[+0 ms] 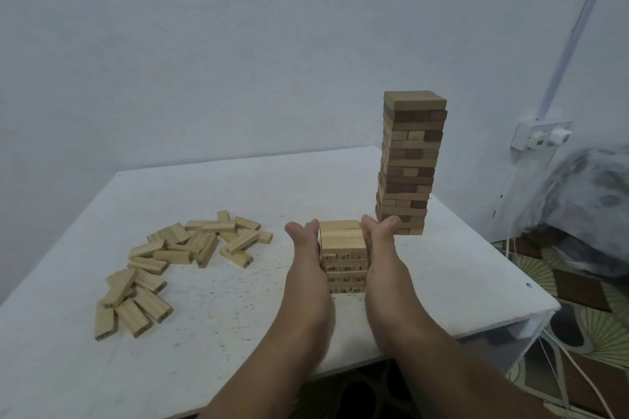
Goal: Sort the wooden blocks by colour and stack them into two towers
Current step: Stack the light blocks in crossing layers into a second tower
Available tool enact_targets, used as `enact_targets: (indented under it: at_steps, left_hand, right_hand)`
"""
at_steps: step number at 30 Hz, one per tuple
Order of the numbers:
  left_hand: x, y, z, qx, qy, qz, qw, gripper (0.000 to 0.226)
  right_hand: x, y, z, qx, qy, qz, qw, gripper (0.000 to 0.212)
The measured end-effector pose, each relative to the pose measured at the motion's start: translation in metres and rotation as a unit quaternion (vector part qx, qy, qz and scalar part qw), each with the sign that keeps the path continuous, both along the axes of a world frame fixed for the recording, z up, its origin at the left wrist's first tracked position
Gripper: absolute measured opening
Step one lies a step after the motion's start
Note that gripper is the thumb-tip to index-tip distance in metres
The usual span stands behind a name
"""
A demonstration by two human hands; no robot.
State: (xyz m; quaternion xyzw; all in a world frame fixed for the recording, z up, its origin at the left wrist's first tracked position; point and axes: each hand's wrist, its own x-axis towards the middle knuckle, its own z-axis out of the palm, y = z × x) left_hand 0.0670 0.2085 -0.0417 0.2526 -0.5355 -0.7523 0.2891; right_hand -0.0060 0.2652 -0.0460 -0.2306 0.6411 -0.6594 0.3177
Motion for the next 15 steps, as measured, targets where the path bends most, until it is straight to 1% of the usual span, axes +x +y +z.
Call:
enact_targets:
  at_steps: [3,6,8,12,15]
  left_hand:
    - [-0.0037,0.0021,-0.0006,-0.001,-0.009,0.003,1.0,0.085]
    - [-0.0053,0.0028,-0.0003,0.003,-0.008,0.01,1.0,0.082]
    - [-0.006,0.0033,0.0009,0.004,-0.012,0.021,1.0,0.073]
    - [-0.0053,0.0042,0.0024,0.005,-0.02,0.029,0.999,0.074]
    - [-0.0045,0.0052,0.0057,0.011,-0.015,0.03,0.999,0.076]
  right_hand:
    - [0.0009,-0.001,0.0001,0.009,-0.007,-0.004,1.0,0.071]
    - [0.0009,-0.0012,0.0022,0.02,0.005,-0.007,1.0,0.069]
    - [0.0005,-0.0016,0.003,0.025,0.008,-0.009,1.0,0.068]
    - [0.0013,-0.0015,0.0023,0.026,0.011,0.0,1.0,0.08]
    - [0.0023,-0.0013,0.0024,0.026,0.017,0.0,1.0,0.08]
